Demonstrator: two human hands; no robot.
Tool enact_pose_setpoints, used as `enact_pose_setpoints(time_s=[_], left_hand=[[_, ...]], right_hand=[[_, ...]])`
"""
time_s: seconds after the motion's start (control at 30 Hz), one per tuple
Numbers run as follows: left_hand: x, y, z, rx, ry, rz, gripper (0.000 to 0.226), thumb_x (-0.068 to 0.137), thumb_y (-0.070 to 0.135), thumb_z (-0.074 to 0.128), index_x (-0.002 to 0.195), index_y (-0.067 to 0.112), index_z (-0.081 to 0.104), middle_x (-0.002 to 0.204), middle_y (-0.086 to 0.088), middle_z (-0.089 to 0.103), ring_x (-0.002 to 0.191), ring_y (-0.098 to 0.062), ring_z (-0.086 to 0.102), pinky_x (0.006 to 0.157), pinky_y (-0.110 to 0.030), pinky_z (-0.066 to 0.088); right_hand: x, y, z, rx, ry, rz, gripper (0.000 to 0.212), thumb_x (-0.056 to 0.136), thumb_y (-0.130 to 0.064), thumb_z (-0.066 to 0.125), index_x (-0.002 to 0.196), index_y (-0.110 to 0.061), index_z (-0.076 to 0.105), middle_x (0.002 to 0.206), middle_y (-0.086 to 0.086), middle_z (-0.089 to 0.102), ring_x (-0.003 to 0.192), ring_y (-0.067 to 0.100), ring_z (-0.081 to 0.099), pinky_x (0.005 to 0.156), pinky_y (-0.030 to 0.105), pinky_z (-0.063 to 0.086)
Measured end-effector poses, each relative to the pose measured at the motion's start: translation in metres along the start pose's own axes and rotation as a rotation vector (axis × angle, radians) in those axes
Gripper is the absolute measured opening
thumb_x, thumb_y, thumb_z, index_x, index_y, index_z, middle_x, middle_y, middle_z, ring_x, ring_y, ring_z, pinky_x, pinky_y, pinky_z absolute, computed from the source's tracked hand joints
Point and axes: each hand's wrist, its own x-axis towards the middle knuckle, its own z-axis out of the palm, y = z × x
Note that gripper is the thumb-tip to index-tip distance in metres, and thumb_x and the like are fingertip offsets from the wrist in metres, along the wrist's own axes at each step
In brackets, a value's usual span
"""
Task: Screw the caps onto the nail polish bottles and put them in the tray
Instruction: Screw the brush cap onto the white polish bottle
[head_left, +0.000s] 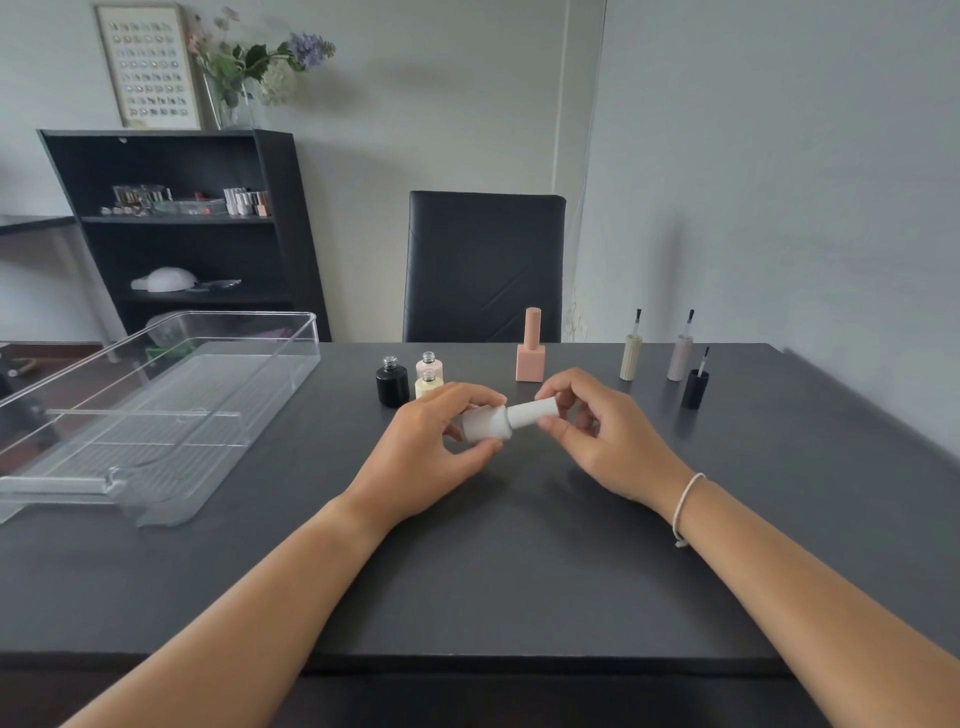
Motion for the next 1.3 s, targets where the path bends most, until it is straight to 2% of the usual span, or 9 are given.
enact_pose_setpoints(time_s=[0.07, 0.2, 0.4, 0.47, 0.57, 0.7, 0.8, 0.93, 1.3], left_hand=[[-0.0001, -0.0001, 0.0002, 0.001, -0.008, 0.002, 0.035, 0.075, 0.012, 0.07, 0.103, 0.032, 0.06, 0.099, 0.021, 0.061, 0.094, -0.003, 0.055, 0.077, -0.016, 0.048], [0.0002, 0.0002, 0.0004, -0.002, -0.016, 0.002, 0.035, 0.075, 0.013, 0.07, 0.103, 0.032, 0.06, 0.099, 0.021, 0.06, 0.094, -0.002, 0.055, 0.077, -0.014, 0.047], [-0.0002, 0.0005, -0.0005, -0.005, -0.008, -0.009, 0.037, 0.075, 0.01, 0.071, 0.102, 0.033, 0.059, 0.098, 0.022, 0.059, 0.094, -0.001, 0.055, 0.077, -0.012, 0.046], [-0.0003, 0.0004, -0.0004, -0.004, -0.014, -0.005, 0.037, 0.075, 0.01, 0.07, 0.102, 0.033, 0.059, 0.099, 0.02, 0.06, 0.094, -0.002, 0.055, 0.078, -0.013, 0.047], [-0.0007, 0.0007, 0.0, -0.002, -0.025, -0.003, 0.037, 0.076, 0.01, 0.07, 0.102, 0.033, 0.059, 0.1, 0.02, 0.06, 0.095, -0.002, 0.054, 0.078, -0.013, 0.046], [-0.0004, 0.0005, -0.0001, -0.005, -0.024, -0.003, 0.035, 0.076, 0.012, 0.07, 0.102, 0.032, 0.059, 0.101, 0.019, 0.061, 0.095, -0.003, 0.055, 0.078, -0.014, 0.047], [0.0001, 0.0004, -0.0005, -0.004, -0.015, -0.006, 0.036, 0.076, 0.012, 0.07, 0.103, 0.033, 0.059, 0.1, 0.021, 0.06, 0.095, -0.002, 0.055, 0.077, -0.014, 0.047], [0.0007, 0.0004, -0.0008, 0.006, -0.021, -0.002, 0.037, 0.076, 0.012, 0.071, 0.103, 0.033, 0.058, 0.101, 0.021, 0.06, 0.096, -0.002, 0.055, 0.078, -0.016, 0.048], [0.0001, -0.0002, 0.0008, 0.004, -0.034, 0.002, 0.033, 0.076, 0.016, 0.068, 0.103, 0.033, 0.059, 0.1, 0.022, 0.06, 0.095, -0.002, 0.054, 0.076, -0.014, 0.047]], right_hand=[[0.0005, 0.0, -0.0001, -0.003, 0.013, 0.024, 0.008, 0.088, -0.022, 0.058, 0.086, -0.014, 0.057, 0.064, -0.01, 0.048, 0.052, 0.009, 0.037, 0.053, 0.017, 0.033], [0.0009, -0.0014, -0.0004, -0.019, 0.003, 0.059, 0.039, 0.085, -0.048, 0.043, 0.078, -0.012, 0.06, 0.06, -0.002, 0.051, 0.052, 0.007, 0.041, 0.054, 0.021, 0.034], [-0.0004, -0.0011, -0.0004, -0.003, -0.015, -0.003, 0.01, 0.086, -0.017, 0.06, 0.095, -0.016, 0.056, 0.072, -0.013, 0.048, 0.051, 0.009, 0.034, 0.052, 0.014, 0.033], [-0.0002, -0.0021, -0.0006, 0.0, -0.009, 0.01, 0.007, 0.087, -0.019, 0.058, 0.089, -0.012, 0.058, 0.066, -0.013, 0.048, 0.052, 0.009, 0.035, 0.053, 0.016, 0.033], [0.0007, -0.0018, -0.001, -0.022, -0.008, 0.049, 0.024, 0.09, -0.03, 0.053, 0.079, -0.01, 0.061, 0.055, -0.009, 0.046, 0.052, 0.006, 0.04, 0.052, 0.016, 0.032], [0.0, -0.0029, -0.0008, 0.002, -0.014, 0.07, 0.037, 0.086, -0.045, 0.046, 0.081, -0.012, 0.061, 0.062, -0.002, 0.051, 0.053, 0.006, 0.04, 0.057, 0.023, 0.035], [-0.0004, -0.0031, -0.0016, 0.02, -0.002, 0.036, 0.015, 0.087, -0.029, 0.057, 0.095, -0.016, 0.057, 0.072, -0.011, 0.05, 0.052, 0.007, 0.04, 0.054, 0.013, 0.035], [0.0007, -0.0024, -0.0012, -0.01, 0.007, -0.004, 0.005, 0.086, -0.017, 0.059, 0.089, -0.015, 0.055, 0.071, -0.013, 0.05, 0.053, 0.01, 0.036, 0.052, 0.013, 0.034], [0.0018, -0.0028, -0.0004, -0.048, 0.029, 0.021, 0.023, 0.09, -0.027, 0.053, 0.078, -0.008, 0.061, 0.053, -0.01, 0.042, 0.052, 0.004, 0.043, 0.051, 0.012, 0.032]])
